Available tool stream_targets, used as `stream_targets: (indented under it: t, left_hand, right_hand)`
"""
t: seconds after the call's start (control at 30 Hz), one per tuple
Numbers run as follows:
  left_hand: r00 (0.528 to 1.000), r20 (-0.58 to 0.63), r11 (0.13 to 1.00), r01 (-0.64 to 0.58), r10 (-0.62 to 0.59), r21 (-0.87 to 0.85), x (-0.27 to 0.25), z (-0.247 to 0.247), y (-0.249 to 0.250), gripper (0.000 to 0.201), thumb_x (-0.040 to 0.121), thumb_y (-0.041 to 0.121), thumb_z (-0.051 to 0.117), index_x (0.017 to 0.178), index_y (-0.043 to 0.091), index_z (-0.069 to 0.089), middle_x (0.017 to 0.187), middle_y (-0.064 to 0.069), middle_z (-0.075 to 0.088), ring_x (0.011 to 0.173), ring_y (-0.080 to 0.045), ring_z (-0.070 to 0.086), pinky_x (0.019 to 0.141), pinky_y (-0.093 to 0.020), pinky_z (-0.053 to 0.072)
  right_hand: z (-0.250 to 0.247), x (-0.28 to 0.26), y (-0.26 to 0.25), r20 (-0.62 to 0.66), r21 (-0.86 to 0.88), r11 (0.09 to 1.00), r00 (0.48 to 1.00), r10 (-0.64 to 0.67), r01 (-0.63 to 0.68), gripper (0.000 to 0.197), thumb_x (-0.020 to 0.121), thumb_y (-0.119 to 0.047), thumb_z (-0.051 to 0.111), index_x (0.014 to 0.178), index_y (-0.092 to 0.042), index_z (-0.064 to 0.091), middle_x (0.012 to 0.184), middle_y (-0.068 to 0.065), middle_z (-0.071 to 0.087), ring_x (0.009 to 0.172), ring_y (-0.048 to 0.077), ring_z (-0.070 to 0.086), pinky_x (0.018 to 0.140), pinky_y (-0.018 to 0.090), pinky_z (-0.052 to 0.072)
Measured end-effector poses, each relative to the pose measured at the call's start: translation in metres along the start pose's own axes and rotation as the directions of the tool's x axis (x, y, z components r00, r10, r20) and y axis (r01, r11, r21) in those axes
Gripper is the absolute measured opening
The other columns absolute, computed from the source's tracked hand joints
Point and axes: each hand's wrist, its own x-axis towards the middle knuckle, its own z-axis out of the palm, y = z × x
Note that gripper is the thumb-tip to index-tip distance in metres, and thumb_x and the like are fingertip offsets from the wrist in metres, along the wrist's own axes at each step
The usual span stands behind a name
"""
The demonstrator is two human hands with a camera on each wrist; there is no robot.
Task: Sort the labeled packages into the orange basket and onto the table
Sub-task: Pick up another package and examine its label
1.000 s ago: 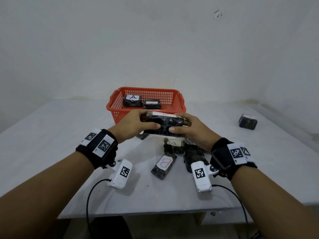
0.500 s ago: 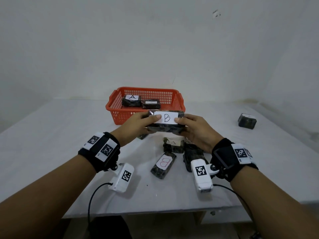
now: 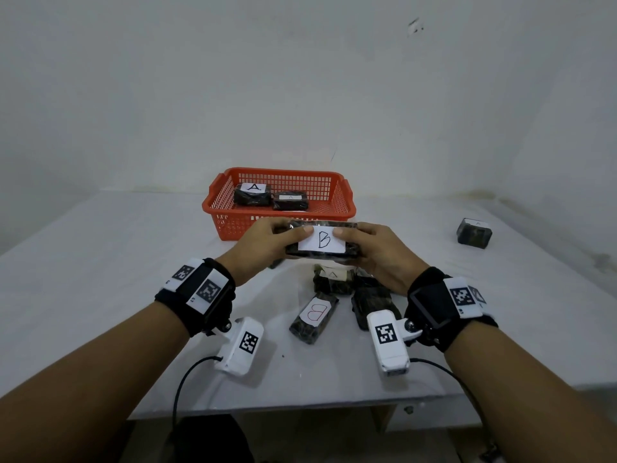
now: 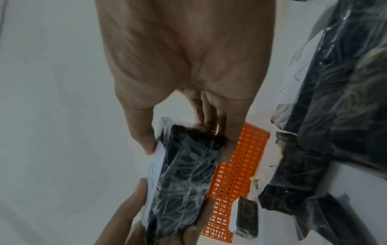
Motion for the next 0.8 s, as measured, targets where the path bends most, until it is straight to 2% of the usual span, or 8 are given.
stream_targets:
  t: [0.07, 0.2, 0.27, 0.37, 0.53, 0.67, 0.73, 0.8]
  left_hand:
    - [1.000, -0.011, 1.000, -0.007, 0.007, 0.023, 0.000, -0.002, -0.001, 0.027, 0.096, 0.040, 0.071, 0.106, 0.016, 0.077, 0.100, -0.025, 0.070, 0.082, -0.031, 0.054, 0.073, -0.044, 0.038]
    - [0.999, 0.044, 0.998, 0.023, -0.020, -0.065, 0.000, -0.002, 0.001, 0.028, 0.094, 0.033, 0.074, 0.116, 0.015, 0.075, 0.112, -0.020, 0.075, 0.092, -0.030, 0.065, 0.081, -0.040, 0.046]
    - [0.997, 0.067, 0.996, 0.033, -0.027, -0.086, 0.001, -0.002, 0.002, 0.034, 0.090, 0.031, 0.077, 0.116, 0.009, 0.073, 0.113, -0.022, 0.074, 0.091, -0.029, 0.066, 0.076, -0.037, 0.048]
    - [1.000, 0.024, 0.999, 0.018, -0.017, -0.036, 0.004, -0.003, 0.000, 0.041, 0.081, 0.038, 0.079, 0.108, 0.007, 0.076, 0.112, -0.035, 0.067, 0.087, -0.032, 0.055, 0.071, -0.043, 0.039]
    - [0.997, 0.071, 0.992, 0.052, -0.044, -0.117, 0.005, -0.004, -0.001, 0.055, 0.076, 0.044, 0.086, 0.114, 0.006, 0.073, 0.122, -0.028, 0.069, 0.106, -0.041, 0.058, 0.090, -0.054, 0.036]
    - [0.999, 0.043, 1.000, 0.002, -0.002, 0.002, 0.005, -0.007, 0.003, 0.041, 0.081, 0.030, 0.085, 0.118, 0.014, 0.075, 0.117, -0.017, 0.076, 0.110, -0.058, 0.063, 0.098, -0.067, 0.047]
    - [1.000, 0.006, 0.998, -0.015, 0.015, 0.053, 0.004, -0.005, 0.008, 0.043, 0.083, 0.019, 0.086, 0.123, 0.015, 0.071, 0.115, -0.012, 0.077, 0.112, -0.050, 0.066, 0.102, -0.068, 0.049]
    - [1.000, -0.014, 0.996, -0.018, 0.020, 0.084, 0.002, -0.004, 0.012, 0.053, 0.079, 0.008, 0.087, 0.128, 0.015, 0.066, 0.117, -0.004, 0.077, 0.109, -0.028, 0.073, 0.100, -0.060, 0.054]
  right_hand:
    - [0.000, -0.001, 0.002, 0.033, -0.004, 1.000, 0.999, 0.002, -0.001, 0.036, 0.091, -0.010, 0.073, 0.124, 0.001, 0.067, 0.120, 0.018, 0.074, 0.107, 0.029, 0.073, 0.094, 0.037, 0.061]
    - [-0.005, 0.001, 0.004, 0.042, -0.028, 0.999, 0.998, -0.045, 0.046, 0.044, 0.086, -0.007, 0.079, 0.128, 0.001, 0.067, 0.124, 0.018, 0.073, 0.118, 0.035, 0.070, 0.105, 0.049, 0.053]
    - [-0.007, 0.001, 0.004, 0.054, -0.033, 0.998, 0.998, -0.043, 0.045, 0.045, 0.086, -0.008, 0.079, 0.128, 0.001, 0.066, 0.125, 0.019, 0.073, 0.119, 0.036, 0.069, 0.108, 0.051, 0.051]
    - [-0.007, 0.000, 0.003, 0.066, -0.001, 1.000, 0.998, -0.012, 0.012, 0.049, 0.084, -0.013, 0.076, 0.130, 0.003, 0.064, 0.127, 0.020, 0.071, 0.123, 0.039, 0.065, 0.111, 0.051, 0.049]
    - [-0.008, -0.001, 0.003, 0.021, -0.016, 0.999, 0.999, -0.048, 0.049, 0.038, 0.091, -0.004, 0.072, 0.128, 0.003, 0.065, 0.124, 0.019, 0.073, 0.121, 0.037, 0.067, 0.106, 0.044, 0.054]
    - [-0.006, -0.002, 0.003, 0.001, -0.022, 0.998, 0.998, -0.055, 0.055, 0.043, 0.089, -0.001, 0.073, 0.131, 0.000, 0.064, 0.126, 0.018, 0.072, 0.114, 0.030, 0.071, 0.099, 0.041, 0.058]
    - [-0.004, -0.005, 0.002, 0.006, -0.027, 1.000, 1.000, -0.016, 0.016, 0.040, 0.093, -0.012, 0.072, 0.132, -0.005, 0.064, 0.127, 0.017, 0.071, 0.109, 0.027, 0.070, 0.099, 0.044, 0.057]
    - [-0.003, -0.007, 0.001, 0.021, -0.004, 0.999, 0.999, 0.045, -0.045, 0.038, 0.097, -0.026, 0.067, 0.129, -0.005, 0.067, 0.121, 0.015, 0.073, 0.106, 0.028, 0.071, 0.099, 0.046, 0.058]
